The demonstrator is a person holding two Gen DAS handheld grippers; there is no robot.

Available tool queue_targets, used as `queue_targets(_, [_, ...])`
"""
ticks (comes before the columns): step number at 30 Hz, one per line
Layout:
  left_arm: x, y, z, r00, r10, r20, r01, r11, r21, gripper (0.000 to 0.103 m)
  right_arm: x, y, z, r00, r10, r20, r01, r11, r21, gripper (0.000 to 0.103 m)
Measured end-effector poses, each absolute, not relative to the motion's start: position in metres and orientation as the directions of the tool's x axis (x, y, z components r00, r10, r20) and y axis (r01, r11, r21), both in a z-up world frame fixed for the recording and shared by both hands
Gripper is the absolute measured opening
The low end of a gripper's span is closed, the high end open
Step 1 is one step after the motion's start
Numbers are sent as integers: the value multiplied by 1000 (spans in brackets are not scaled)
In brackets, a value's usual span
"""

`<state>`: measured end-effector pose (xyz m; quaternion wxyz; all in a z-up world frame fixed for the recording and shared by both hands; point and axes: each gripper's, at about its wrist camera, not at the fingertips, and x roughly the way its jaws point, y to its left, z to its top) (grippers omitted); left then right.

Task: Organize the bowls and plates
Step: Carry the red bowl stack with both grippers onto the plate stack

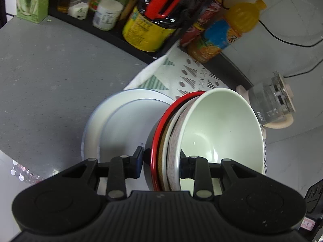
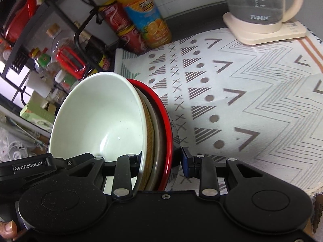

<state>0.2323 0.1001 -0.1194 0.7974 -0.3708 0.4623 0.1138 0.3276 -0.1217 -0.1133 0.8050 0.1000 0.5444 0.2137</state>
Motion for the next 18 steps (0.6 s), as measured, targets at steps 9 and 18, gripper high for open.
queue_targets(9, [228, 118, -133, 523, -145, -840, -560, 684, -467, 31, 327, -99, -126, 278, 458, -844, -250, 883, 396, 31])
queue_targets(18, [233, 125, -142, 515, -146, -845, -563, 685, -462, 31, 328, -87, -138, 256, 449, -856, -244, 887, 392, 31])
